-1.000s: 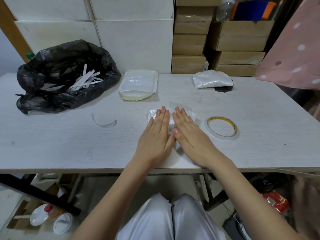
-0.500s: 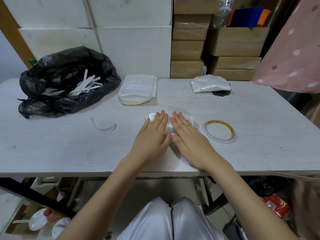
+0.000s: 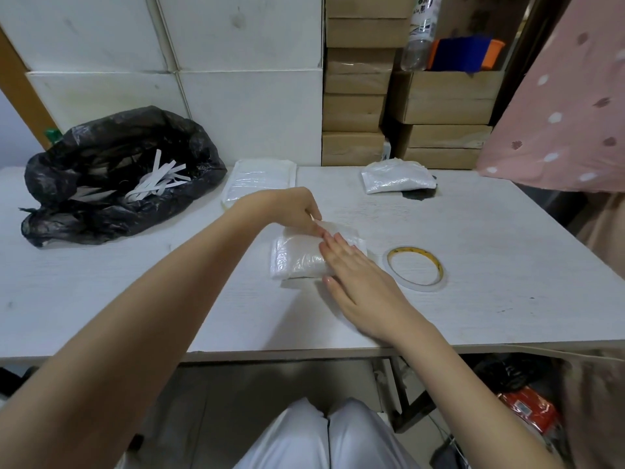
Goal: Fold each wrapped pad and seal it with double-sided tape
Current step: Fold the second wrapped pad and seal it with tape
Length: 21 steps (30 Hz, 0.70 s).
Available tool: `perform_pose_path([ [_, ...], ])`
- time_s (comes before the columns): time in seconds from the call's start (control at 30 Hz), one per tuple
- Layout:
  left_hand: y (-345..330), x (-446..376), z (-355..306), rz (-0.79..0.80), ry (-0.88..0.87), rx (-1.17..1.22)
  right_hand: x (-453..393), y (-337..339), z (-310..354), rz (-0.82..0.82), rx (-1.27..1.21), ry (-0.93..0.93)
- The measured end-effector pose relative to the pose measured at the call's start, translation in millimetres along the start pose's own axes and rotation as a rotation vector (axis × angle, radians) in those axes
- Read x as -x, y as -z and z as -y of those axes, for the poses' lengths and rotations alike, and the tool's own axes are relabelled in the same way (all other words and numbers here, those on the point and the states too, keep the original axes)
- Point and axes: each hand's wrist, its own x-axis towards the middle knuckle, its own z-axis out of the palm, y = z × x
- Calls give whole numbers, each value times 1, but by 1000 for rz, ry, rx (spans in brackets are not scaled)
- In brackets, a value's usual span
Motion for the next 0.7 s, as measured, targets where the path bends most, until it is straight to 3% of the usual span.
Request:
perform_pose_path([
  [0.37, -24, 24, -8, -521, -143, -411, -11, 15, -3, -125, -9, -34],
  [0.7, -69, 56, 9, -855, -289, -291, -26, 21, -7, -489, 244, 25],
])
